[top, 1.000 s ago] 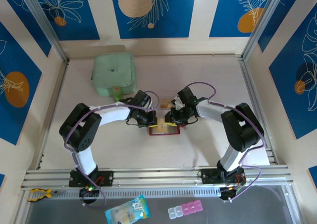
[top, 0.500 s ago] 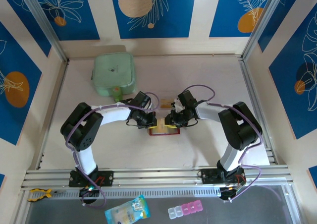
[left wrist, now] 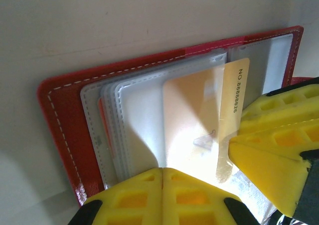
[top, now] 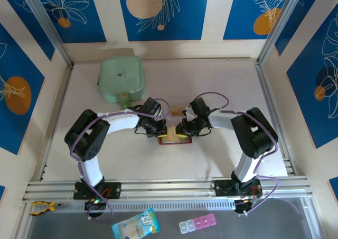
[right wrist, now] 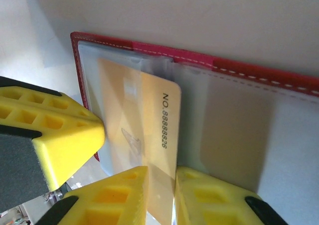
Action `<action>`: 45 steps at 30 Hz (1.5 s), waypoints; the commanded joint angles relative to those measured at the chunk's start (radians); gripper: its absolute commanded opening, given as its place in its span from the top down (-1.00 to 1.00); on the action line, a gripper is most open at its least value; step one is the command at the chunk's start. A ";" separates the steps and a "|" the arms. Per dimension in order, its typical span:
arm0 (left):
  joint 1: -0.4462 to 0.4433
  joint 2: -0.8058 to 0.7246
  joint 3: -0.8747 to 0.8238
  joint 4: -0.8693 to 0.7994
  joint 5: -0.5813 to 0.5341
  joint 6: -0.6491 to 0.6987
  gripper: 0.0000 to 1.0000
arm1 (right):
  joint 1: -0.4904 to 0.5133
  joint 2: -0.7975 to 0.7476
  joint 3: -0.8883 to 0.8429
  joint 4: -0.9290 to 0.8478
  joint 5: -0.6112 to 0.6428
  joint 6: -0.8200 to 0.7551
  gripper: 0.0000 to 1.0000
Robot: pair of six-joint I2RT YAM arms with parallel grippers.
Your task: Take the credit cards out of the card holder
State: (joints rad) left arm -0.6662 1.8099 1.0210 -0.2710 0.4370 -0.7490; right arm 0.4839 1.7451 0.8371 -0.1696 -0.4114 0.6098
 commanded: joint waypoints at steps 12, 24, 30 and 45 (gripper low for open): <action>-0.007 0.014 -0.014 -0.043 -0.014 0.023 0.96 | -0.013 -0.020 -0.029 0.011 -0.028 -0.016 0.82; -0.007 0.011 -0.015 -0.040 -0.014 0.019 0.96 | -0.055 -0.077 -0.047 -0.050 -0.008 -0.061 0.89; -0.006 0.005 -0.012 -0.040 -0.013 0.019 0.95 | -0.075 -0.120 -0.038 -0.118 0.024 -0.100 0.93; -0.007 -0.025 0.038 -0.031 0.018 0.005 0.86 | -0.093 -0.203 0.080 -0.324 0.088 -0.303 1.00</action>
State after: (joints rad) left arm -0.6662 1.8095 1.0267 -0.2756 0.4374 -0.7498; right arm 0.3958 1.5791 0.8669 -0.4057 -0.3485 0.4046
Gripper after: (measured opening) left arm 0.067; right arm 0.048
